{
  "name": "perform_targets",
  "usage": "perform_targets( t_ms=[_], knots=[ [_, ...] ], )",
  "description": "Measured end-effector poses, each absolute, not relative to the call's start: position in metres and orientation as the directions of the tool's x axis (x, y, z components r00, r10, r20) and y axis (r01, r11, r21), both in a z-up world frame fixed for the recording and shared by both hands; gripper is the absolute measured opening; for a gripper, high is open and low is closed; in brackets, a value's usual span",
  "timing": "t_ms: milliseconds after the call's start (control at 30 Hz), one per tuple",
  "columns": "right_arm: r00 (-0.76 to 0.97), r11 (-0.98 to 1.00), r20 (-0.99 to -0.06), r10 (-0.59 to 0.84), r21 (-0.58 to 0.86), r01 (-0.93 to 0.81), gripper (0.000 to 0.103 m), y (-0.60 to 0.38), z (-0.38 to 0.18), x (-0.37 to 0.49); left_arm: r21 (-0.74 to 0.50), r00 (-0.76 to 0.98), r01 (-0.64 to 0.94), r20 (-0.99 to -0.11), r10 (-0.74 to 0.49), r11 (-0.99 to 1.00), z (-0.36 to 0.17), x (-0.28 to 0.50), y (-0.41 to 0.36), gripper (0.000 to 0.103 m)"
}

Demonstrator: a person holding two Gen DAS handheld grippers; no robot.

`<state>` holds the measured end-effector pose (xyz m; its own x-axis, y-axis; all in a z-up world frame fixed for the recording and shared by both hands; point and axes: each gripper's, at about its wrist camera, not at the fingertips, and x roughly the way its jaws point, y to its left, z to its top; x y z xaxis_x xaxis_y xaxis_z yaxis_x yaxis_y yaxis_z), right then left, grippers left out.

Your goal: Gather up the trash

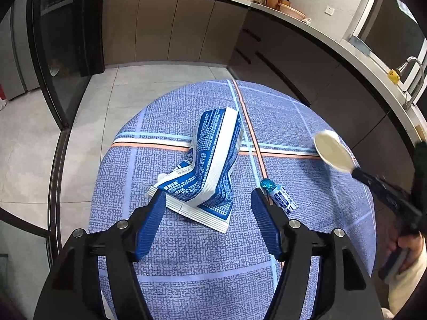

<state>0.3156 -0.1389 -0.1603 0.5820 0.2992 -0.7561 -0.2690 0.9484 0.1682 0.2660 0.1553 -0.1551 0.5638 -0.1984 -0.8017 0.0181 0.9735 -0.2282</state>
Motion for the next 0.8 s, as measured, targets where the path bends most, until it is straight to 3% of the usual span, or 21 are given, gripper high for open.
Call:
perform_targets(
  t_ms=[233, 300, 400, 533, 800],
  knots=[
    [0.548, 0.949, -0.784, 0.293, 0.167, -0.268, 0.007, -0.146, -0.166, 0.287, -0.268, 0.554, 0.000, -0.802, -0.223, 0.963, -0.161, 0.267, 0.158, 0.061],
    [0.543, 0.947, -0.784, 0.301, 0.179, -0.268, 0.015, -0.146, -0.167, 0.287, -0.283, 0.558, 0.015, -0.794, -0.243, 0.959, -0.157, 0.265, 0.156, 0.058],
    [0.559, 0.946, -0.770, 0.306, 0.182, -0.267, 0.047, -0.146, -0.166, 0.289, -0.282, 0.564, 0.060, -0.782, -0.266, 0.958, -0.150, 0.258, 0.148, 0.055],
    [0.559, 0.943, -0.765, 0.318, 0.192, -0.273, 0.057, -0.141, -0.167, 0.297, -0.293, 0.552, 0.077, -0.783, -0.286, 0.953, -0.149, 0.255, 0.142, 0.052],
    [0.540, 0.945, -0.789, 0.292, 0.153, -0.288, 0.063, -0.128, -0.180, 0.315, -0.318, 0.540, 0.101, -0.778, -0.321, 0.943, -0.151, 0.252, 0.130, 0.051]
  ],
)
